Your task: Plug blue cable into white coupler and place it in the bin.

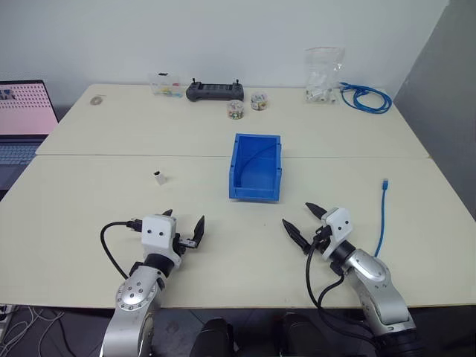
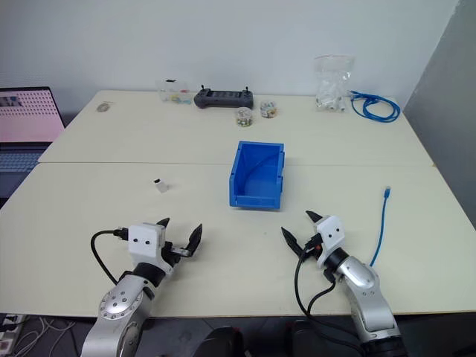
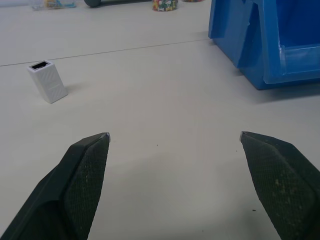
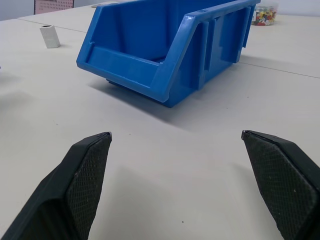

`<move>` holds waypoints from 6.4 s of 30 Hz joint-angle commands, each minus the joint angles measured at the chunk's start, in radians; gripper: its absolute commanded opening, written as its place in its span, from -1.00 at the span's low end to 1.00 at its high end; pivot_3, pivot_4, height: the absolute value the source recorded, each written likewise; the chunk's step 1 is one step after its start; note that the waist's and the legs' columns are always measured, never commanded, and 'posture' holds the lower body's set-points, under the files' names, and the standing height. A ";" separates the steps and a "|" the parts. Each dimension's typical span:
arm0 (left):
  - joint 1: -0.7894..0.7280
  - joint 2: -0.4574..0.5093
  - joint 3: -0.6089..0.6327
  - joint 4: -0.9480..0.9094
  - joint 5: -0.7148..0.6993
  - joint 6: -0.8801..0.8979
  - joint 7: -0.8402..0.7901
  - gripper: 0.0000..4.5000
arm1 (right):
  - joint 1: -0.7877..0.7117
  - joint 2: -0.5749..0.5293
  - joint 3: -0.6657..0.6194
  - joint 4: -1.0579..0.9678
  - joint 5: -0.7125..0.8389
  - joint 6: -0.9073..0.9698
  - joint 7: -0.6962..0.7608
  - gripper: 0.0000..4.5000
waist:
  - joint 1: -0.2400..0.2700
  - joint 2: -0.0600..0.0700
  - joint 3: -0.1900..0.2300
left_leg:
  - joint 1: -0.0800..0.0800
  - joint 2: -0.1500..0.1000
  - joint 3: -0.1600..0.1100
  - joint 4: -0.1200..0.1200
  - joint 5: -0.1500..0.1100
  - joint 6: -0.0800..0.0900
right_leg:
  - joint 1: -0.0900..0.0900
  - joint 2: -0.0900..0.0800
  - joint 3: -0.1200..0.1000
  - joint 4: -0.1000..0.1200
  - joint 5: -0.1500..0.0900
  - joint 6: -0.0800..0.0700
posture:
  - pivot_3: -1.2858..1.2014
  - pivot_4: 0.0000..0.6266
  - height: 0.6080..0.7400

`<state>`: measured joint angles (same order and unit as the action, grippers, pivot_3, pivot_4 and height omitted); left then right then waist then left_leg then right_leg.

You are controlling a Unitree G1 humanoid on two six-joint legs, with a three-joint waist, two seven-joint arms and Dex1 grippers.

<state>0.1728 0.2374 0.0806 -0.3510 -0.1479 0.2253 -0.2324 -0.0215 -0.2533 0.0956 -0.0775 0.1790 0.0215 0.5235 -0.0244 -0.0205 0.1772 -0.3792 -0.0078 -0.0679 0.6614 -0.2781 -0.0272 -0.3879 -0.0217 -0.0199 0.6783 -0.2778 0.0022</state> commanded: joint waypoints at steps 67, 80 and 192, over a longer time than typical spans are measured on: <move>-0.677 0.219 -0.374 0.123 -0.159 0.265 -0.678 1.00 | -0.265 -0.184 -0.425 0.124 -0.035 0.630 -0.377 -0.42 | 0.008 0.002 0.002 | 0.001 0.000 0.012 0.000 0.000 0.000 | -0.002 0.001 0.011 0.000 0.000 0.002 | 0.03 -0.52 1.00; -0.652 0.308 -0.309 0.116 -0.197 0.267 -0.752 1.00 | -0.197 -0.326 -0.395 -0.060 0.037 0.531 -0.107 -0.98 | 0.006 0.005 0.004 | 0.001 0.000 0.013 -0.001 0.000 0.000 | -0.003 0.002 0.011 0.000 0.000 0.003 | 0.03 -0.52 1.00; -0.701 0.409 -0.056 0.136 -0.711 0.761 -0.914 -0.89 | -0.160 -0.370 -0.232 -0.633 0.925 0.999 0.091 0.78 | -0.007 0.001 0.011 | 0.000 0.002 0.009 0.001 0.000 0.000 | -0.003 0.002 0.007 0.000 0.002 0.004 | 0.03 -0.52 1.00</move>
<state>-0.5006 0.6532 -0.0304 -0.1995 -0.7803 0.9376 -1.1584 -0.1589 -0.6436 -0.1026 -0.7243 1.0371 1.0207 0.6733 -0.0313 -0.0198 0.1877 -0.3794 -0.0056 -0.0594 0.6624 -0.2782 -0.0267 -0.3910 -0.0197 -0.0125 0.6784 -0.2760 0.0061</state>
